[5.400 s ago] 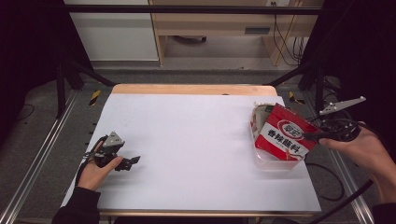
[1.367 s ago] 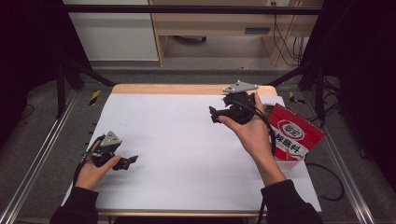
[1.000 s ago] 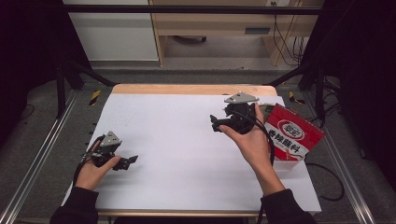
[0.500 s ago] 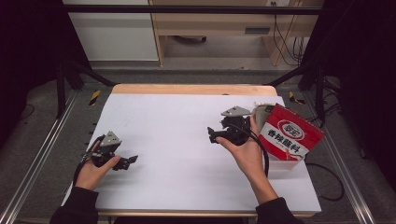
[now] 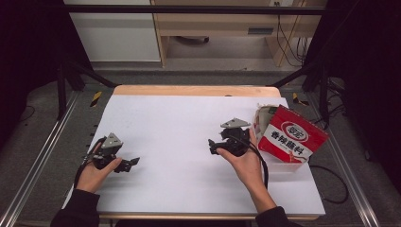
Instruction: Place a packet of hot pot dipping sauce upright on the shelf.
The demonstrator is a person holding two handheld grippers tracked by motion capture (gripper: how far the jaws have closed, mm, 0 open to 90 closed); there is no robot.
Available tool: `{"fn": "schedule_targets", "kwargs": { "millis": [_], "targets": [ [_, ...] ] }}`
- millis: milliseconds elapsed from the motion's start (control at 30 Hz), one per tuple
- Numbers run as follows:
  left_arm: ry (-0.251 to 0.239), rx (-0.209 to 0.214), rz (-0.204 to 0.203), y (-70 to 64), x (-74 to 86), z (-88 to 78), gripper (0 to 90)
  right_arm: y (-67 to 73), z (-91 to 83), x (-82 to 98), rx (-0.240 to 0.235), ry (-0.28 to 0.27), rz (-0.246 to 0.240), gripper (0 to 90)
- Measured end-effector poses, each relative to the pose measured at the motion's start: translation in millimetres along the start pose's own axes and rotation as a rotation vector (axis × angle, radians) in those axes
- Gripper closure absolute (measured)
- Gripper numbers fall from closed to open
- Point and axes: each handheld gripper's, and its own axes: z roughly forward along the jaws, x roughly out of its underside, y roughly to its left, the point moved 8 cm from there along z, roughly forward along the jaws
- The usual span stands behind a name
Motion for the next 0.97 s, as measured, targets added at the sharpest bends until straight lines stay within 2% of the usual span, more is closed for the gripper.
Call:
{"fn": "schedule_targets", "kwargs": {
  "millis": [133,433,700,800,867,967],
  "targets": [
    [0.000,-0.002,-0.001,0.2,0.0,0.1,5.2,2.8,6.9,7.0,-0.005,0.005,0.010,6.4],
    [0.005,-0.007,0.000,0.7,0.7,0.8,4.9,9.7,26.4,19.9,0.016,0.011,0.030,6.9],
    [0.005,-0.017,0.002,2.4,1.0,1.3,4.8,16.7,42.6,30.8,-0.007,0.018,0.046,7.2],
    [0.006,-0.019,0.002,2.7,0.8,1.8,4.8,16.1,46.6,36.0,-0.008,0.021,0.073,8.5],
    [0.009,-0.019,0.006,2.0,0.8,2.3,4.7,17.9,48.8,39.5,-0.025,0.030,0.083,8.2],
    [0.010,-0.019,0.010,1.0,0.2,3.0,4.7,20.1,49.8,42.2,-0.012,0.040,0.051,8.2]
  ]
}}
